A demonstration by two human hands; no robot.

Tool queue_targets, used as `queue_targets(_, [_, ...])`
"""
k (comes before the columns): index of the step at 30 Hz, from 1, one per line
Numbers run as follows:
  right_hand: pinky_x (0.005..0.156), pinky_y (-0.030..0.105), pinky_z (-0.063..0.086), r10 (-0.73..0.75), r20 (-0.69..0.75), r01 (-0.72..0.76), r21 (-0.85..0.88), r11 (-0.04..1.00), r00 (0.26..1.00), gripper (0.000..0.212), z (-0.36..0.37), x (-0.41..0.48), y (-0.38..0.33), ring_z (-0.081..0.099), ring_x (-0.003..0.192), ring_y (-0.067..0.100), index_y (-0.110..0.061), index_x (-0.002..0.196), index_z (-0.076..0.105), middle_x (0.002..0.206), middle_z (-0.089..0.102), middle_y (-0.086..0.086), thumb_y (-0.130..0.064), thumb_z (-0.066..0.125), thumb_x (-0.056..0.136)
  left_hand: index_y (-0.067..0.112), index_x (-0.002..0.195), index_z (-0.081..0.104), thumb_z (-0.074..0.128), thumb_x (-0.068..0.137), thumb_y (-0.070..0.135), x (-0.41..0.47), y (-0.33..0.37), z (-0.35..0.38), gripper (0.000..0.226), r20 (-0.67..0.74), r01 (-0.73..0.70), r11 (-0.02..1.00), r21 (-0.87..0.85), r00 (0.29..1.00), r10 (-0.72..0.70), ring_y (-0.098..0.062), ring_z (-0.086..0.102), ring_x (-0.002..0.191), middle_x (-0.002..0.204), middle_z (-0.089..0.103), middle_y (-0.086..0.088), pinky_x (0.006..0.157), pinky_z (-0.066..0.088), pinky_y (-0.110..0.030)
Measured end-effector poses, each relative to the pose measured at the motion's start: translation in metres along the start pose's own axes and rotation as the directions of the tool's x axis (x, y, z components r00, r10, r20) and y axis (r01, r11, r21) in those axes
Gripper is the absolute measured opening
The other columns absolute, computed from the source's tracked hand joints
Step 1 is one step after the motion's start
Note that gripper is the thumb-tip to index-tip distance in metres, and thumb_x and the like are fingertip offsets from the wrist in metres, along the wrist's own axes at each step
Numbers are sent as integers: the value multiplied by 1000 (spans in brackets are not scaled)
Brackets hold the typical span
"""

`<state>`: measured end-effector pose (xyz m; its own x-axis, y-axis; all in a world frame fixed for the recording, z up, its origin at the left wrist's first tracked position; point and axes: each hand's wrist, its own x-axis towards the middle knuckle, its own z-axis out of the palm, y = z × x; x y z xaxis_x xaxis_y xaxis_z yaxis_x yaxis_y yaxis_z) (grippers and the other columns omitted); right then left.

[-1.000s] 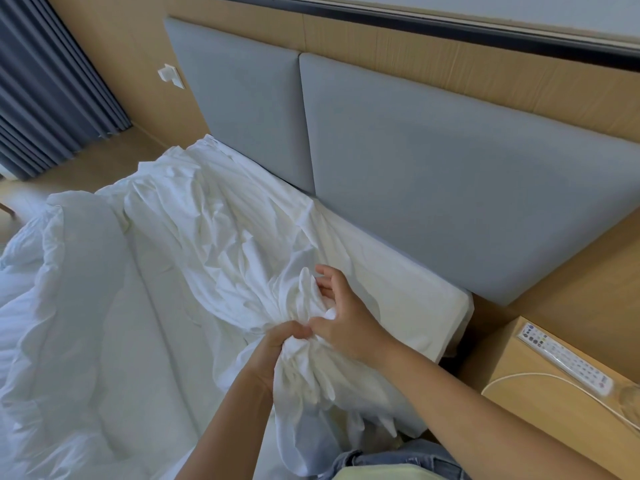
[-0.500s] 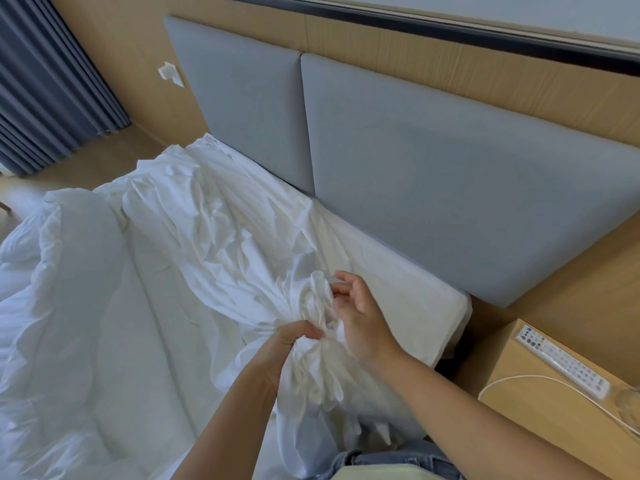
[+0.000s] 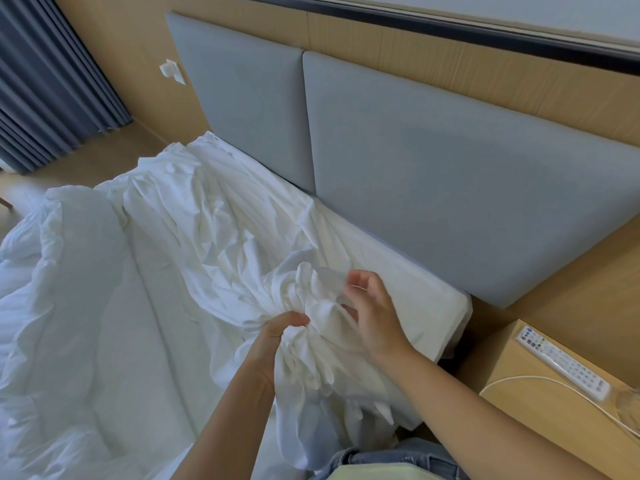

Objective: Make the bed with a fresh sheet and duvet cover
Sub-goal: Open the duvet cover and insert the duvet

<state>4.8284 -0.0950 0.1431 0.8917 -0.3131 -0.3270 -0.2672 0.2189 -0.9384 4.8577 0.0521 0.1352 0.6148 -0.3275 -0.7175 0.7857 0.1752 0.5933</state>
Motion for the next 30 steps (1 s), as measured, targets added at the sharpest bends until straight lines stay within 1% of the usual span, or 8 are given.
queue_targets(2, [67,15,45,62,-93,-73,-115,991,994,12,-10,-1,5,54,83,12,-7,101,56,93,57,-1,-14,54,91,10,49,64,59,66,10,-1,2,-2,18,-9,-34,999,-24,999,34,-21,58,46,51,56,-8,52,46,-28])
queue_targets(6, [67,27,41,283,218,-229,-243,943,934,19,-12,-6,14,51,72,17,-8,78,58,72,56,4,-22,57,91,6,57,58,49,84,5,3,1,2,28,-35,-13,1000,23,999,14,-20,54,47,51,53,-7,53,45,-27])
queue_targets(10, [88,31,51,274,411,-237,-140,961,870,23,-12,-9,9,67,92,15,-16,101,69,98,71,0,-34,64,88,7,72,59,56,88,15,9,-4,5,19,-74,48,995,89,996,-42,-19,55,54,63,54,-7,51,48,-26])
queue_targets(17, [73,31,53,47,184,22,-356,934,982,20,-1,-17,4,63,76,18,0,90,64,83,68,10,-19,69,83,10,71,58,47,94,11,5,-12,10,26,-32,-75,993,93,996,78,-12,61,45,48,62,1,48,49,-25])
queue_targets(21, [68,27,48,156,168,-185,168,968,973,12,-13,-13,-9,62,74,15,-9,82,63,78,66,3,-8,54,90,7,58,55,47,87,9,0,-5,6,30,-85,-40,998,52,995,45,-18,54,39,43,51,-5,46,45,-24])
queue_targets(24, [62,29,54,248,232,-338,578,743,941,12,-37,-6,-13,64,73,19,-14,73,52,77,65,5,-8,53,83,2,76,64,54,82,11,-1,-1,0,15,-71,-57,997,50,996,61,-24,62,49,56,62,-12,58,48,-32])
queue_targets(27, [69,33,54,246,289,-371,559,741,925,8,-45,-2,-5,64,84,22,-15,79,51,90,64,8,-13,58,75,0,85,65,60,78,9,3,-7,0,12,-69,-45,989,139,996,56,-26,65,57,66,66,-13,57,49,-33])
queue_targets(30, [81,37,46,292,334,-362,172,916,896,7,-40,-2,3,58,92,27,-10,91,54,103,62,21,-8,55,85,-2,94,69,74,62,15,7,-16,8,36,-79,-26,988,151,996,39,-30,69,72,88,70,-19,67,53,-37])
